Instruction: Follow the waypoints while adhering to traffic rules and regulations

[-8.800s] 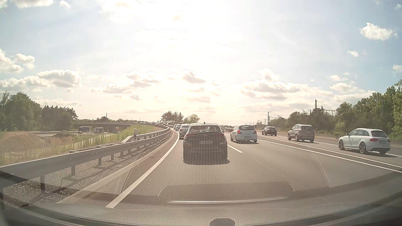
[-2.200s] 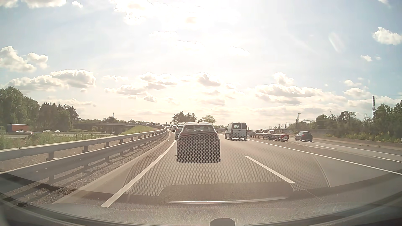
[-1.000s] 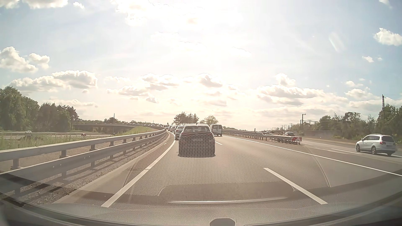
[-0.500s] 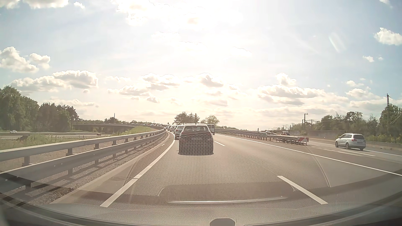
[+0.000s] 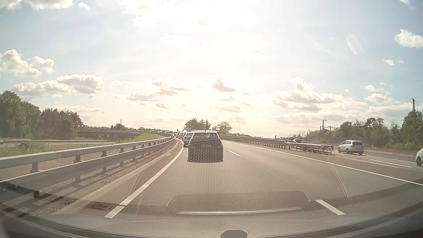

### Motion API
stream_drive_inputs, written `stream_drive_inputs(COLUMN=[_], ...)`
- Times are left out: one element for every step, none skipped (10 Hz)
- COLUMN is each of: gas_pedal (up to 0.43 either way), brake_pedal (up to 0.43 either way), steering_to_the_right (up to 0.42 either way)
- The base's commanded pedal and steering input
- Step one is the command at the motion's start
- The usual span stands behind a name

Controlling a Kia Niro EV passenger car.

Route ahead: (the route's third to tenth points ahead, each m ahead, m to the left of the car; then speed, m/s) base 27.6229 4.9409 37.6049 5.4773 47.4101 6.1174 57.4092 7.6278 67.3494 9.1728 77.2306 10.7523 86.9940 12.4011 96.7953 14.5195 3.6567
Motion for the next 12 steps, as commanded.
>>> stream_drive_inputs(gas_pedal=[0.118, 0.118, 0.118, 0.118, 0.118, 0.118, 0.118, 0.118, 0.118, 0.130, 0.130, 0.130], brake_pedal=[0.000, 0.000, 0.000, 0.000, 0.000, 0.000, 0.000, 0.000, 0.000, 0.000, 0.000, 0.000], steering_to_the_right=[-0.011, -0.012, -0.011, -0.011, -0.011, -0.011, -0.012, -0.015, -0.018, -0.018, -0.018, -0.018])
